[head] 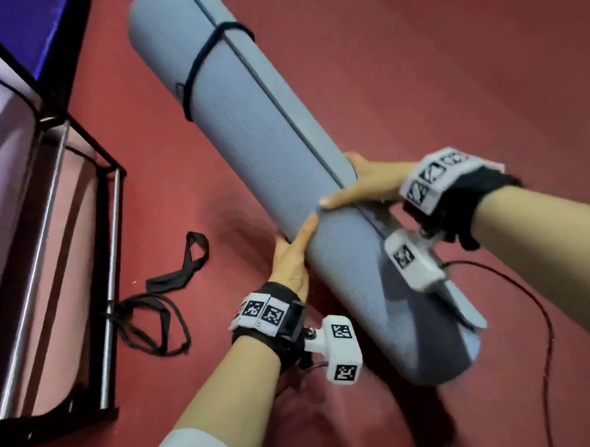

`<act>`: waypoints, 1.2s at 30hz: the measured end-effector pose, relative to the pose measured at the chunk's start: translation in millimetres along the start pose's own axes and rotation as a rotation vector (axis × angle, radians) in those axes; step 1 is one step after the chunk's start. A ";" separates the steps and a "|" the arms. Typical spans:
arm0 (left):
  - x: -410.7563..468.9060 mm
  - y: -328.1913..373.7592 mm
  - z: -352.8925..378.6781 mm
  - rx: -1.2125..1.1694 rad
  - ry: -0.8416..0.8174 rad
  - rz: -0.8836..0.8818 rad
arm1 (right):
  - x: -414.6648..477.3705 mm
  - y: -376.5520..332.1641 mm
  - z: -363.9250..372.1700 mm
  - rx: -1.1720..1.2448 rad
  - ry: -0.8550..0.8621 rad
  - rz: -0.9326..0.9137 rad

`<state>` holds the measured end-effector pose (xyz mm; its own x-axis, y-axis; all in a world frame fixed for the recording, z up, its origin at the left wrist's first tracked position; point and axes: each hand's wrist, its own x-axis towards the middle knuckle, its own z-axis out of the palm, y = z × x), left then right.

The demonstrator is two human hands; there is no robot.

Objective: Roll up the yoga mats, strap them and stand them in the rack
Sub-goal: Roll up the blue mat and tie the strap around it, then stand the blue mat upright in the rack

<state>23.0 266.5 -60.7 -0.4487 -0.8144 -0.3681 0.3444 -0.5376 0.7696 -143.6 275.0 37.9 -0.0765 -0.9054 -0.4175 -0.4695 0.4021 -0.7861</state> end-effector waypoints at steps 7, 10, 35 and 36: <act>-3.8 8.9 -21.6 0.050 0.232 -0.105 | 3.7 59.0 54.5 0.243 -0.069 0.153; -13.0 35.2 -46.9 0.188 0.189 -0.069 | 7.5 43.9 85.3 0.421 -0.094 0.119; -129.6 231.7 -92.3 0.447 0.459 0.124 | -6.7 -162.3 150.9 0.672 -0.320 -0.143; -134.8 241.9 -87.4 0.433 0.463 0.092 | -12.0 -173.2 146.0 0.668 -0.333 -0.116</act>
<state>238.8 227.0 129.4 0.0031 -0.9152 -0.4030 -0.0431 -0.4027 0.9143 67.1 236.1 112.5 0.2602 -0.9009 -0.3475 0.1831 0.3993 -0.8983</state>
